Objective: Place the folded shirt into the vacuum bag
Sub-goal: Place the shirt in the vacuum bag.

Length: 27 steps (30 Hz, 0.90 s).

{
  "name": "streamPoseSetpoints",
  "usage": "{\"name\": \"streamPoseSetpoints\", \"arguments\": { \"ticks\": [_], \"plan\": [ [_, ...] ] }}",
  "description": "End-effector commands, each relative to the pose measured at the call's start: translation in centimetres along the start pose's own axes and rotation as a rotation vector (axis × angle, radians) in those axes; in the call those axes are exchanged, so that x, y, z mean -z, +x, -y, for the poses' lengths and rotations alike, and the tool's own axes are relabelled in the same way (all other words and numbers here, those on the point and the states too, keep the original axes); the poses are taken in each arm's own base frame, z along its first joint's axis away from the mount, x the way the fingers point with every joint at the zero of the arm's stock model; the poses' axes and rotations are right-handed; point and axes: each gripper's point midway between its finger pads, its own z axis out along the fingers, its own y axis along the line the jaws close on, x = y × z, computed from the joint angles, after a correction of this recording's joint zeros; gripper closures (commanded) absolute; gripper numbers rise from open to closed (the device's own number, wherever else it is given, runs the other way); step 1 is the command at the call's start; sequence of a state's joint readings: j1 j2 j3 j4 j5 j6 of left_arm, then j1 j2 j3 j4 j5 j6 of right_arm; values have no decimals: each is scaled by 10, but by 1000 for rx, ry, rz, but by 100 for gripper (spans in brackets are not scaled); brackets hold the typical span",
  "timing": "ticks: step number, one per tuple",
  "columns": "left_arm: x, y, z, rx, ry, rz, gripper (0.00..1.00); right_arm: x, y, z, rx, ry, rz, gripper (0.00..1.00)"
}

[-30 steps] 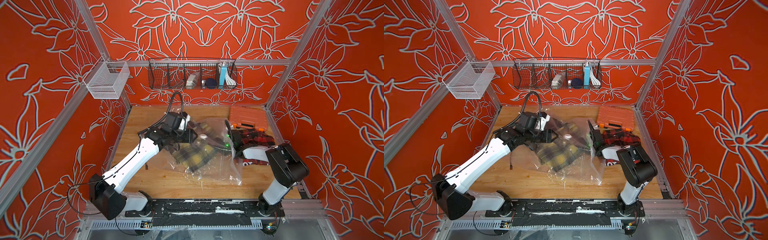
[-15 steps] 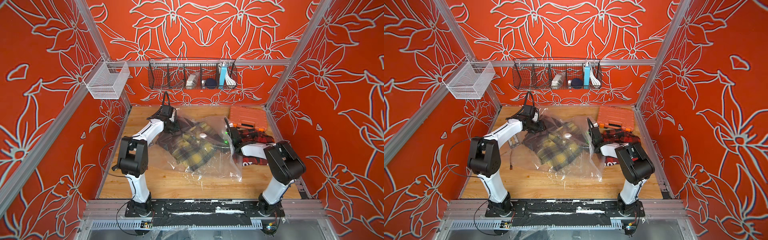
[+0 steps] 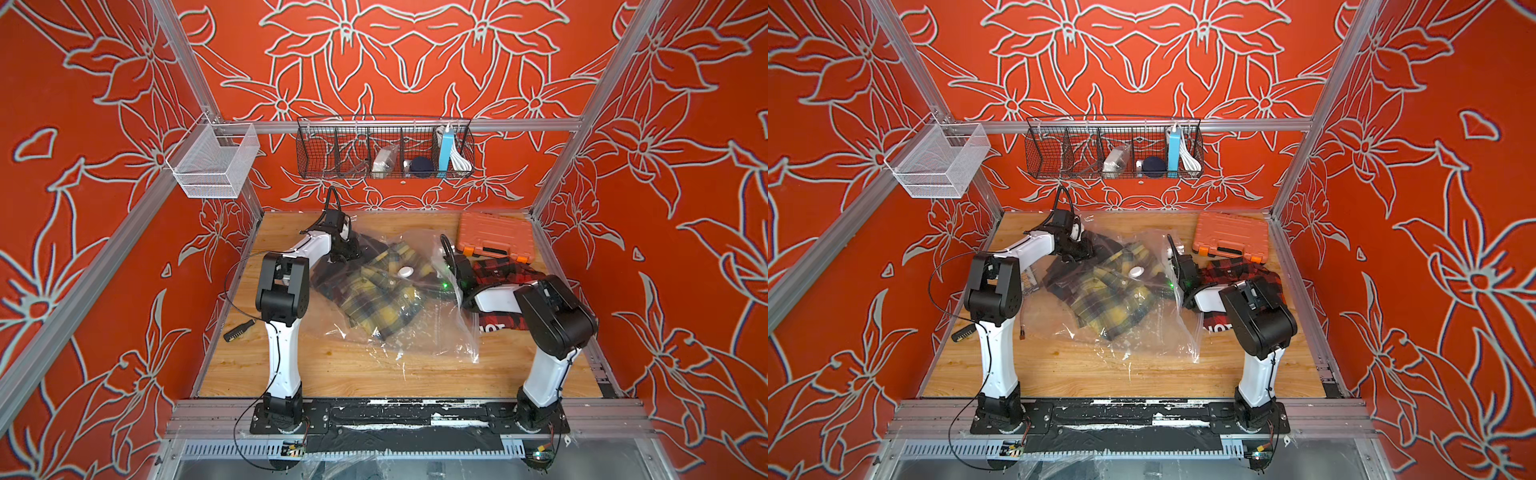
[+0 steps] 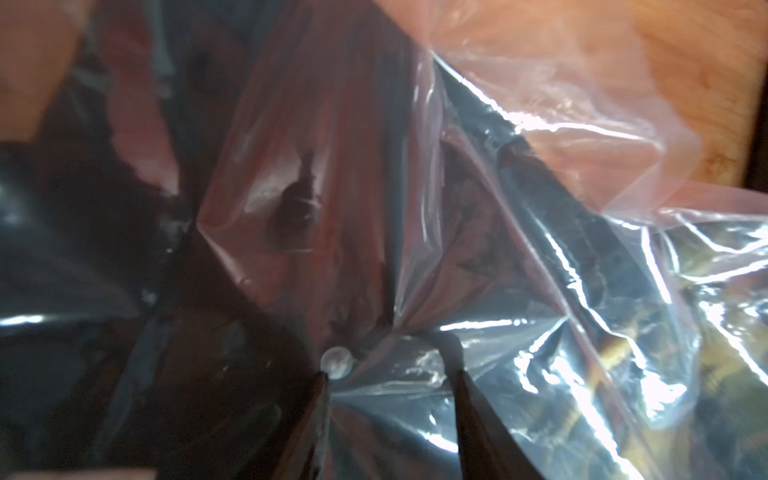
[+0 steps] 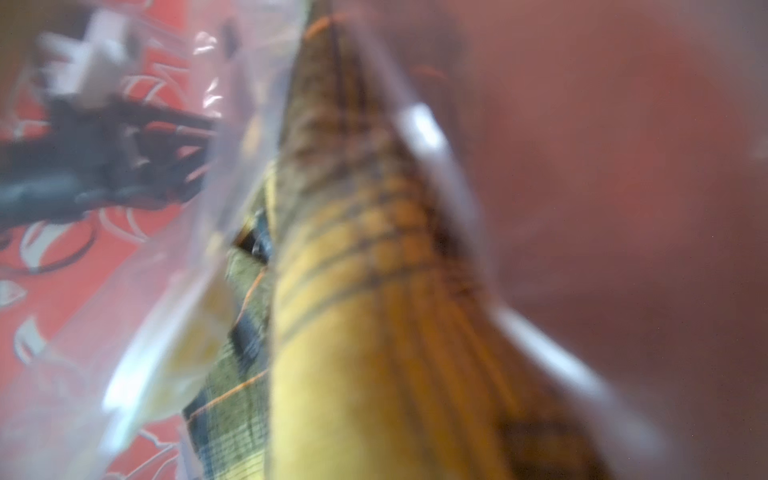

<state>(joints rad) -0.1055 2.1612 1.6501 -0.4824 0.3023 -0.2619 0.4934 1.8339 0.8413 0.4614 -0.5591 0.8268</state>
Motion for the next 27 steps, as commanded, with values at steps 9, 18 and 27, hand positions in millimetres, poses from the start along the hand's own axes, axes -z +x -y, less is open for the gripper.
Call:
{"name": "streamPoseSetpoints", "arguments": {
  "ticks": [9, 18, 27],
  "plan": [
    [-19, 1, 27, -75, 144, -62, 50, 2, -27, -112, 374, -317, 46, 100],
    [54, -8, 42, -85, 42, 49, 47, -33, -15, -16, -29, -30, 64, 96],
    [143, 69, 119, -180, -31, 67, 41, -24, -2, -14, -199, -24, 18, 38]
  ]
}}
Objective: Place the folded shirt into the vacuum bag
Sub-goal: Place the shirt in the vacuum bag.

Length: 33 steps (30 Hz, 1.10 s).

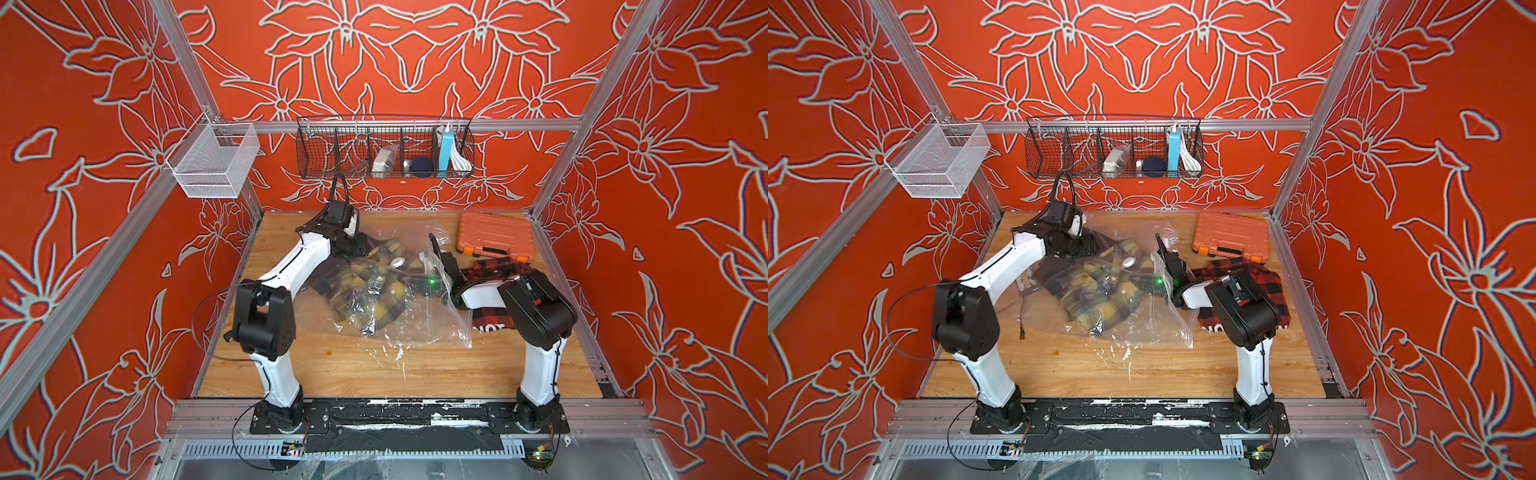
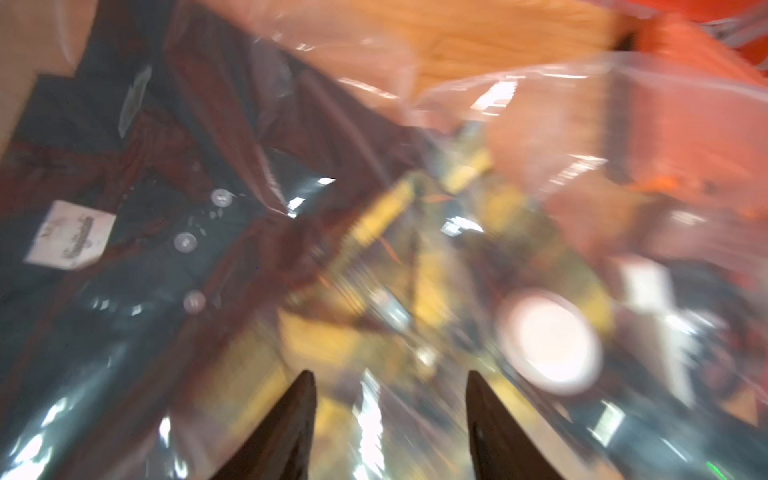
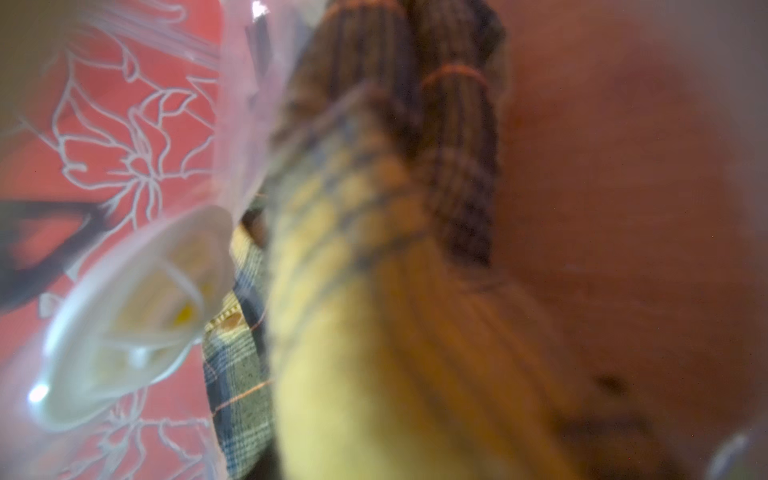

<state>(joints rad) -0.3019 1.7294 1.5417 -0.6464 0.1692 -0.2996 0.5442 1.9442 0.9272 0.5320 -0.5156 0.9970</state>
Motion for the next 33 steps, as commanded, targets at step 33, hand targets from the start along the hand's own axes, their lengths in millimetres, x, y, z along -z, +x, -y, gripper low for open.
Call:
{"name": "streamPoseSetpoints", "arguments": {
  "ticks": [33],
  "plan": [
    [16, 100, 233, -282, 298, -368, 51, 90, 25, -17, -213, -74, 3, 27]
  ]
}}
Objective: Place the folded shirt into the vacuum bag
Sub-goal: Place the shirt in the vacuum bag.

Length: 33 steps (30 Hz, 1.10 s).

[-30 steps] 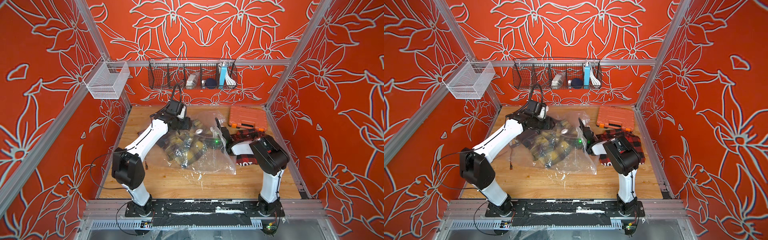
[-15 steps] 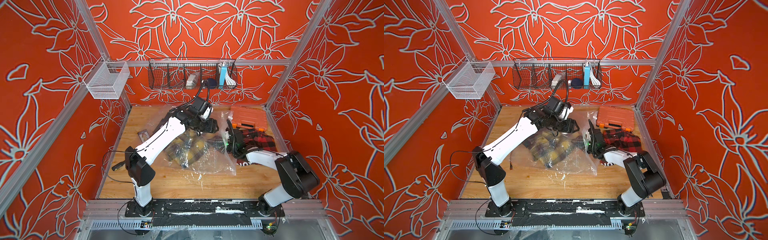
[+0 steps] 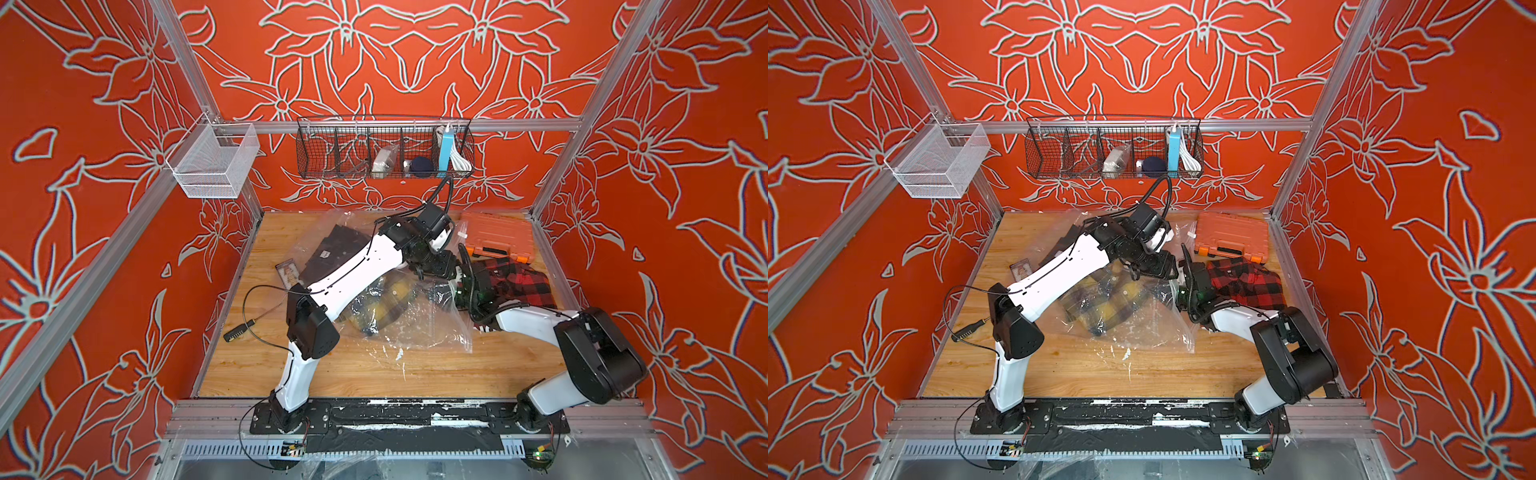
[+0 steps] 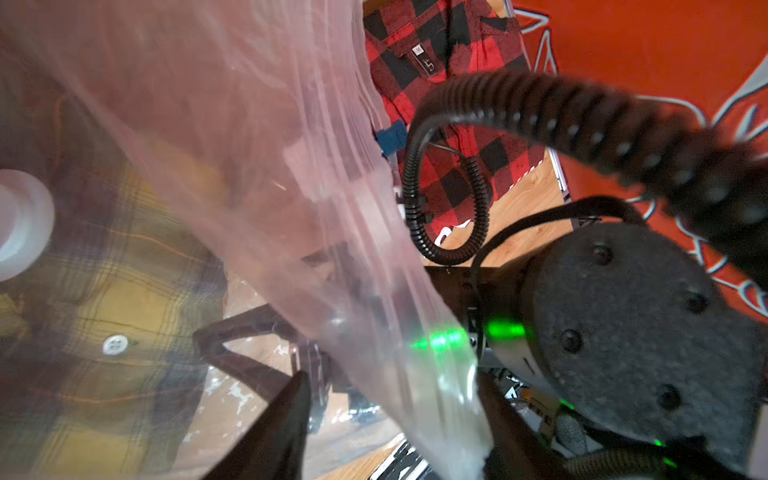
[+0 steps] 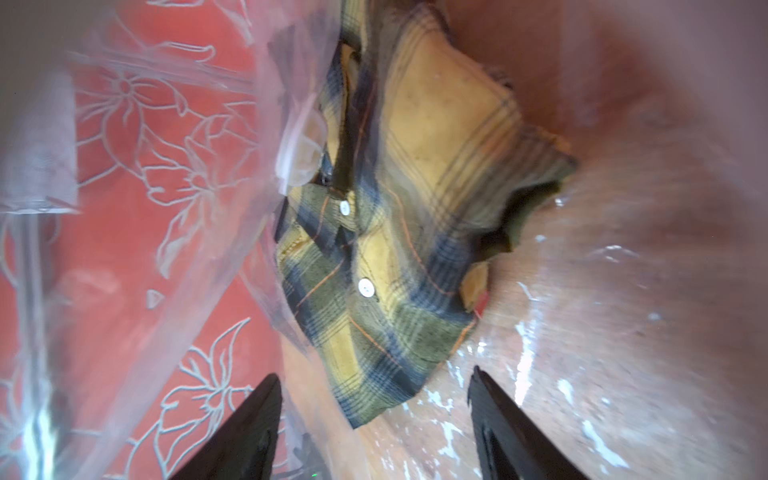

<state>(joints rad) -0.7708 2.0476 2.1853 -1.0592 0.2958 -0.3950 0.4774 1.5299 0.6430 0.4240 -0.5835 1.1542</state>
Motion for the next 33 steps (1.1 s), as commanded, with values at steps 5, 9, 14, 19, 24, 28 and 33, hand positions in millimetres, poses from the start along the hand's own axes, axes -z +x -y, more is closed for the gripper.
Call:
{"name": "streamPoseSetpoints", "arguments": {
  "ticks": [5, 9, 14, 19, 24, 28, 33],
  "plan": [
    [6, 14, 3, -40, 19, -18, 92, -9, 7, 20, -93, -6, -5, 24],
    [30, 11, 14, -51, 62, 53, 100, -22, 12, 29, -127, -1, -11, 20],
    [48, 20, 22, -63, 95, 68, 100, -44, 16, 32, -164, -22, -3, 13],
    [56, 30, 48, -98, 172, 73, 100, -76, 20, 27, -175, -18, 3, 13],
    [54, 38, 68, -142, 210, 50, 100, -110, 22, 17, -152, -23, 48, 21],
    [49, 45, 75, -153, 222, 30, 100, -124, 0, -5, -82, -113, 125, 50],
    [47, 49, 79, -160, 240, 18, 100, -136, -4, -66, 184, -309, 87, 90]
  ]
}}
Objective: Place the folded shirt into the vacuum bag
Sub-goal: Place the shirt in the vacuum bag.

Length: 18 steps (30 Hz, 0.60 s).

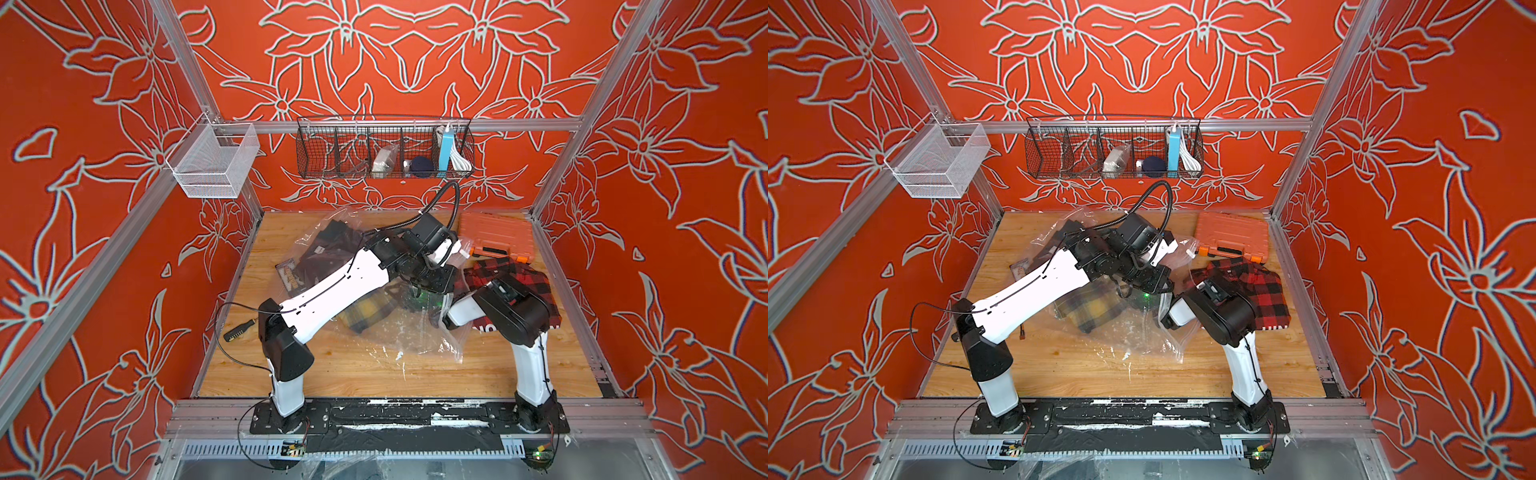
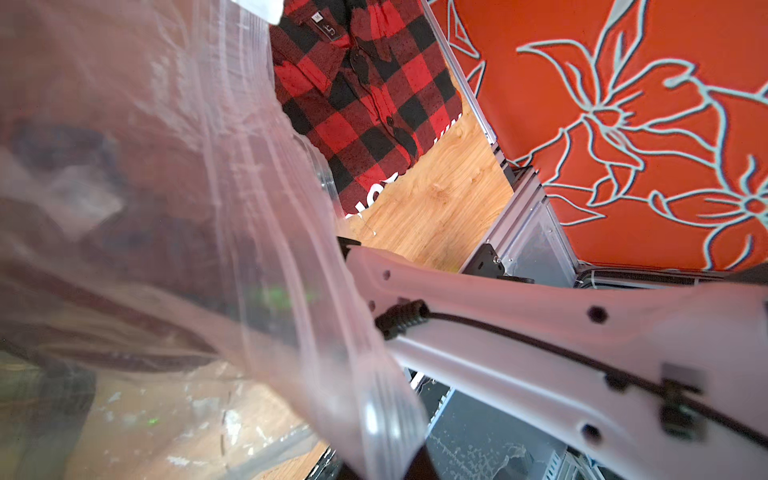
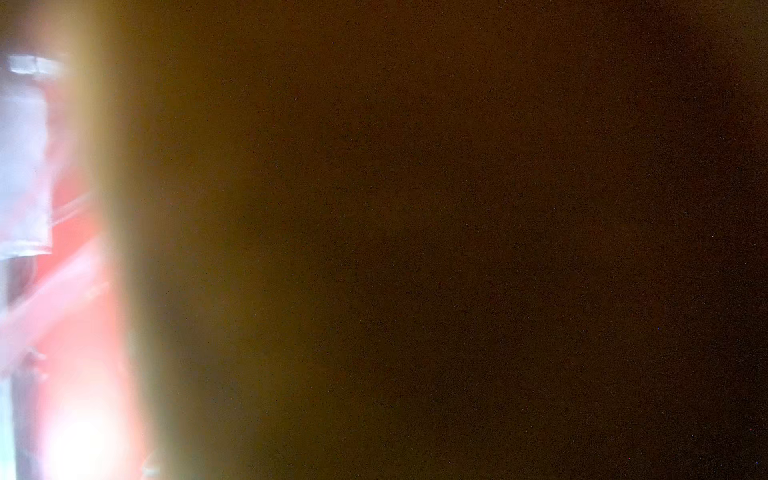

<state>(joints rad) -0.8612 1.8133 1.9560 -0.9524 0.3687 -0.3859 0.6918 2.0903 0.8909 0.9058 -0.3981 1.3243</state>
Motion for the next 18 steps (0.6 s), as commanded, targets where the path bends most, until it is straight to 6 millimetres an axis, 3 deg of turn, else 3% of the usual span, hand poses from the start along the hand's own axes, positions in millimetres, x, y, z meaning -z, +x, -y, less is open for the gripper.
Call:
{"name": "streamPoseSetpoints", "arguments": {
  "ticks": [1, 3, 11, 16, 18],
  "plan": [
    [1, 0, 25, -44, 96, 1, 100, -10, -16, -74, 230, -261, 27, 95],
    [0, 1, 26, -44, 103, 1, 100, -7, -17, -91, 299, -327, 27, 100],
    [-2, 1, 27, -46, 115, -1, 100, 26, -11, -173, 481, -641, 28, 100],
    [-2, -1, 36, -47, 152, 8, 100, 28, -6, -214, 573, -757, -16, 100],
    [-2, -2, 38, -47, 163, 9, 100, 20, -12, -217, 565, -761, -15, 100]
  ]
}}
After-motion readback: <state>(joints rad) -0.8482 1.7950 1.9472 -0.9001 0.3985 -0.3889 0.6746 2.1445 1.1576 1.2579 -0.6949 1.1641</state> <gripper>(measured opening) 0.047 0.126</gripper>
